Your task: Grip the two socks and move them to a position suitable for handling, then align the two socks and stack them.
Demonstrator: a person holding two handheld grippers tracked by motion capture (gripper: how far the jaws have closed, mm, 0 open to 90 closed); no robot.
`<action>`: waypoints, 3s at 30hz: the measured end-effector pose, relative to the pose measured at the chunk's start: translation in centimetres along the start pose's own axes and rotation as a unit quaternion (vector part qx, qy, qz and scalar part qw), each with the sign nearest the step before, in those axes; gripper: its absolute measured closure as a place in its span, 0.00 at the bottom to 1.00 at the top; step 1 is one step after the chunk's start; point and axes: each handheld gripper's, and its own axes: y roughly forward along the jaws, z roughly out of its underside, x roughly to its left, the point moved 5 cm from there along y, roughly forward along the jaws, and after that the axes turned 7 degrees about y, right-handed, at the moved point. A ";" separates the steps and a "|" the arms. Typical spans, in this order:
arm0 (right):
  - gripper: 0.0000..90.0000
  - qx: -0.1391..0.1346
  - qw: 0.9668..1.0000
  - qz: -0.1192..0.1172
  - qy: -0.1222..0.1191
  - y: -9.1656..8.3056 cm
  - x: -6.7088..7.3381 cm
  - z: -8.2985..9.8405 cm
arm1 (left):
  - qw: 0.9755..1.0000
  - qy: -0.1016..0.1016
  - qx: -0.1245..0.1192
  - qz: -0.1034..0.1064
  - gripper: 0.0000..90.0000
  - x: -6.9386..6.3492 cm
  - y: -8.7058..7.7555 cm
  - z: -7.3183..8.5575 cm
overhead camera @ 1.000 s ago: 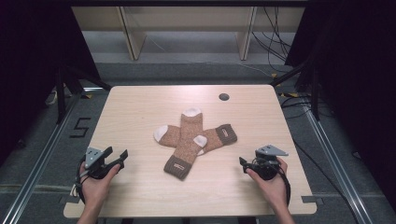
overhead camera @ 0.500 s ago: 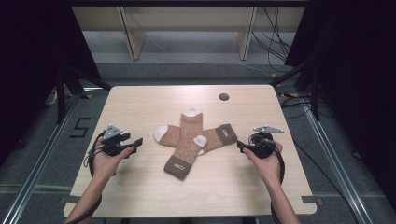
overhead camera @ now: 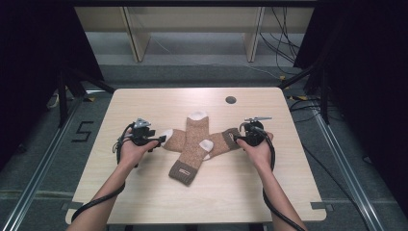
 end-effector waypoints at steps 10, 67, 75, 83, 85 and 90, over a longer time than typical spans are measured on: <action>0.78 0.028 0.999 0.004 -0.018 1.4 -0.2 0.2 | 0.999 0.022 0.020 0.009 0.63 -0.8 1.8 0.2; 0.41 0.059 0.976 -0.106 -0.181 -4.0 12.5 8.1 | 0.999 0.052 -0.004 0.006 0.40 -4.8 -7.1 3.8; 0.44 0.062 0.969 -0.120 -0.206 -3.5 15.2 9.3 | 0.998 0.057 -0.012 0.012 0.40 -5.5 -7.2 4.0; 0.50 0.085 0.957 -0.147 -0.237 -3.2 17.8 10.0 | 0.998 0.061 -0.013 0.012 0.40 -5.5 -7.5 3.9; 0.51 0.094 0.955 -0.149 -0.241 -3.1 18.4 10.3 | 0.998 0.061 -0.013 0.010 0.40 -5.5 -7.5 3.9; 0.54 0.099 0.940 -0.182 -0.272 -2.7 19.7 10.9 | 0.998 0.062 -0.014 0.007 0.40 -5.4 -7.5 3.8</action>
